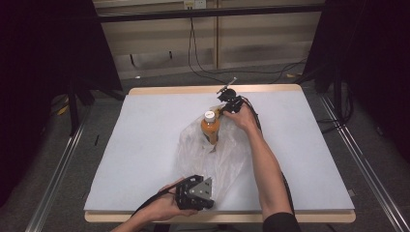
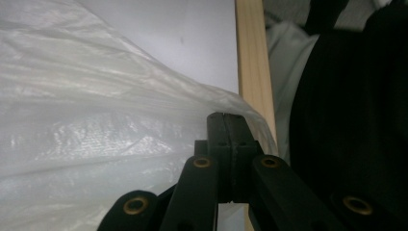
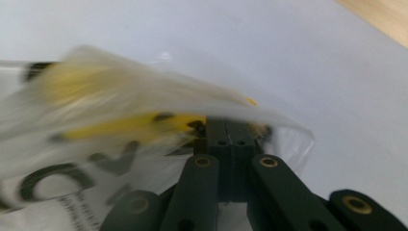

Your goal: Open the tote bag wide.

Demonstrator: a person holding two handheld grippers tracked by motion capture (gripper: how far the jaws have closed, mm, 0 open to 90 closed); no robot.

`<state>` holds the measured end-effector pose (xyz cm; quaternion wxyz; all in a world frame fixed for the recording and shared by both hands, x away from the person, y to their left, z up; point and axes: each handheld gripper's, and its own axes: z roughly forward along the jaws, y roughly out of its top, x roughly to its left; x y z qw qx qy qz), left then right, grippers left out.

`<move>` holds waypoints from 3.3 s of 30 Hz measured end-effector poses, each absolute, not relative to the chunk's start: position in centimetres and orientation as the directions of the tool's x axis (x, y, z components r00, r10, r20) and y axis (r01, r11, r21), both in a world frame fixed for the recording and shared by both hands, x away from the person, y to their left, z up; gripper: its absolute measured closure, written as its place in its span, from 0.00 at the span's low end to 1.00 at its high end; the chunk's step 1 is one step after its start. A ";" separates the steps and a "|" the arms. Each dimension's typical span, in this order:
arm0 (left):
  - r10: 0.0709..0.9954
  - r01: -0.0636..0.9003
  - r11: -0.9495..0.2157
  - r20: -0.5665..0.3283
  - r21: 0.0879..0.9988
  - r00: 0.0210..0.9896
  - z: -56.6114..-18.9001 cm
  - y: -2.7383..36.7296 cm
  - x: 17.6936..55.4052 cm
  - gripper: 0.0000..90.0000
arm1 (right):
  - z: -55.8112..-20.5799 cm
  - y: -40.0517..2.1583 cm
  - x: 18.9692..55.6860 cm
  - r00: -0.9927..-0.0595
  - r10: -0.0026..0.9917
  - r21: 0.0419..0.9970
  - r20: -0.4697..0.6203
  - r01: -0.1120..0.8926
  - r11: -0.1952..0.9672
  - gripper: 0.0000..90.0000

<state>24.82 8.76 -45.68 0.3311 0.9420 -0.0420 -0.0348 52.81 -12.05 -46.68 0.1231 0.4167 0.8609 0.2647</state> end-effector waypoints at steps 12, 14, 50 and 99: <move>0.099 0.093 -0.613 -0.041 0.785 0.994 -42.3 12.0 28.7 1.00 | -42.0 -14.2 47.6 -0.715 0.691 0.754 0.104 0.510 0.414 1.00; 0.133 0.105 -0.605 -0.029 0.790 0.991 -41.9 12.5 29.4 1.00 | -41.4 -14.8 46.3 -0.724 0.683 0.770 0.096 0.489 0.410 1.00; 0.462 0.355 -0.646 -0.024 0.676 0.886 -47.7 17.7 38.0 1.00 | -48.0 -17.4 37.5 -0.791 0.603 0.672 0.101 0.501 0.545 1.00; 0.533 0.274 -0.342 -0.054 0.899 0.844 -43.7 22.9 31.4 0.49 | -43.2 -22.9 30.2 -0.713 0.686 0.906 0.145 0.374 0.197 0.36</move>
